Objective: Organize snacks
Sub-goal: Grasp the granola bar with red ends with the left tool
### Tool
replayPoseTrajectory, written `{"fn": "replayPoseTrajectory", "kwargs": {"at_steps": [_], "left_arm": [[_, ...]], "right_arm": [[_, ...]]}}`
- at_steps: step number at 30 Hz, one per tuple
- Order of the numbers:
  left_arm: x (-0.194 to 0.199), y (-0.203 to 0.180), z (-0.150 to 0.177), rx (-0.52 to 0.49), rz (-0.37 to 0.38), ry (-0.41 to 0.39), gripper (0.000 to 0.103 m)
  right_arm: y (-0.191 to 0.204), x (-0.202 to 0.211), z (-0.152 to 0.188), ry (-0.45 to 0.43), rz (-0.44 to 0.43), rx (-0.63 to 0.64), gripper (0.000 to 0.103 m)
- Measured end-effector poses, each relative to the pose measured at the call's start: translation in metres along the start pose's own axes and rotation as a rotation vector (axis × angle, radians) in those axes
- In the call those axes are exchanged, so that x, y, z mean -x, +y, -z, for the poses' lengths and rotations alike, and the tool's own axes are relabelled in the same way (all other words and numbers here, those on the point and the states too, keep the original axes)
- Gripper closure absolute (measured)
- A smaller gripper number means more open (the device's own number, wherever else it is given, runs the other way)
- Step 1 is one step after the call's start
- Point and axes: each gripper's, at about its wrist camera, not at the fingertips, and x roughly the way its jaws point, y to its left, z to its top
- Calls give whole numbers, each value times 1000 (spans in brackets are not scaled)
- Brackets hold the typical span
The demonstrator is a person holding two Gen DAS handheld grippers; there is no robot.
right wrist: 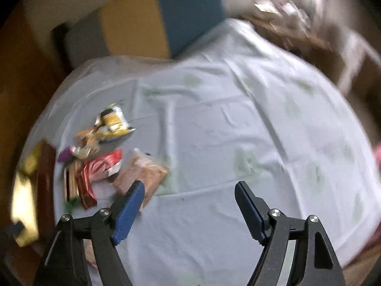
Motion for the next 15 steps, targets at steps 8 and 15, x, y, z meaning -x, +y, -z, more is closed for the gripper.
{"fn": "replayPoseTrajectory", "kwargs": {"at_steps": [8,15], "left_arm": [[-37,-83,-6,-242,162,121,55],[-80,-133,1,-406,192,212,55]], "right_arm": [[-9,1,-4,-13,-54,-71,23],[-3,2,-1,-11,-71,-41,21]]}}
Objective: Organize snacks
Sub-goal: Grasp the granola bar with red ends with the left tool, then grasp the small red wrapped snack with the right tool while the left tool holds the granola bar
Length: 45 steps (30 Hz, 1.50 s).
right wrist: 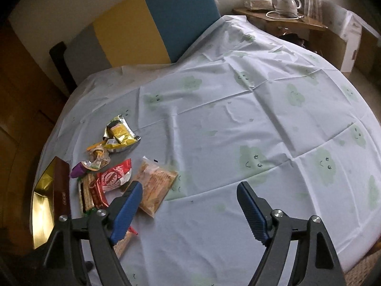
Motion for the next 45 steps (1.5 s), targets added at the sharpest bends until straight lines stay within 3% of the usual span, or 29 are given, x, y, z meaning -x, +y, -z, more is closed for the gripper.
{"fn": "replayPoseTrajectory", "kwargs": {"at_steps": [7,8,9,10,13,18,24,31,41,45], "left_arm": [[-38,-5,-4,-19,13,53,55],[-41,-5,-3,-18,9,42,56],[-39,-6,-1,-24,3,11,70],[-37,-6,1,-23,-4,-4,72],[-29,1,11,29,8,-48,73],[-12,16,37,68,-67,-94,73],[-7,22,67,40,-99,-175,72],[-6,32,74,92,-52,-234,72],[-7,32,78,105,-39,-256,72],[-6,33,80,111,-33,-261,72]], "right_arm": [[1,-2,0,6,9,10,20],[1,-2,0,6,10,12,20],[2,-3,0,6,11,14,20],[2,-3,0,6,14,17,20],[2,-3,1,5,23,22,20],[8,-5,2,8,37,58,20],[22,-10,8,35,31,138,21],[65,-16,29,84,-28,320,57],[162,-56,44,198,-185,493,57],[180,-89,43,241,-174,501,57]]}}
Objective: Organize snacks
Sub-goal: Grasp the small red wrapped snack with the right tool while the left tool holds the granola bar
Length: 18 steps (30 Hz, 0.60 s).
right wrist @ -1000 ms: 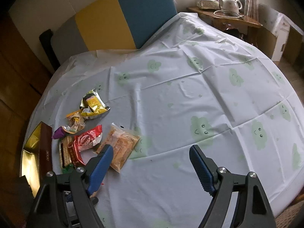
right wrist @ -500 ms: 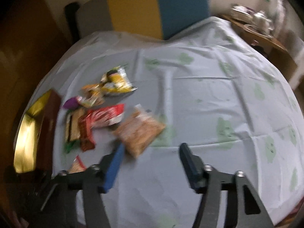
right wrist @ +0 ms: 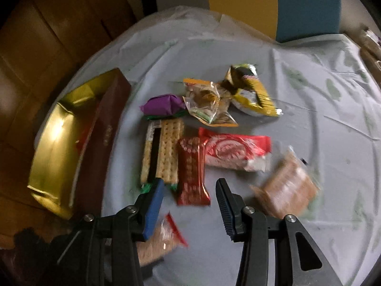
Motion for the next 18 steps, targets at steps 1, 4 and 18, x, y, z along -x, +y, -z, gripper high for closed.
{"fn": "replayPoseTrajectory", "kwargs": {"at_steps": [1,4,18], "left_arm": [[0,0,1,1,2,-2,72],[0,1,1,0,3,-5,72],[-4,0,0,12,-5,-4,71]], "right_arm": [[-1,-9,-3,12,5,-4,57],[-3,-31,-7,58,1,-17,57],[-21,13,56,142,90,85,79]]}}
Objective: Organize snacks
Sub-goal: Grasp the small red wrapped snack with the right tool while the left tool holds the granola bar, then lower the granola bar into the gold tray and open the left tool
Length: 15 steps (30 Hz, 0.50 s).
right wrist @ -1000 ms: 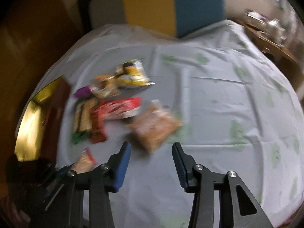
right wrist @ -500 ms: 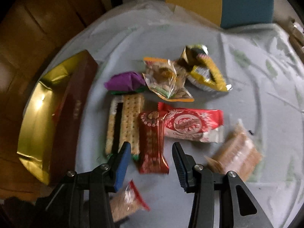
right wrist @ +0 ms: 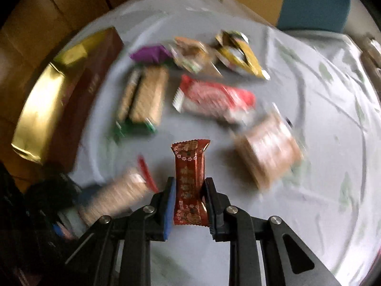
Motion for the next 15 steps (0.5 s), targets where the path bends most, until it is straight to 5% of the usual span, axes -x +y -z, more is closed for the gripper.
{"fn": "replayPoseTrajectory", "kwargs": {"at_steps": [10,15], "left_arm": [[6,10,-18,98,67,81,73],[51,19,-36,139,101,-18,72]], "right_arm": [[-4,-10,19,20,10,-22,76],[-8,-9,23,10,7,-16,76]]}}
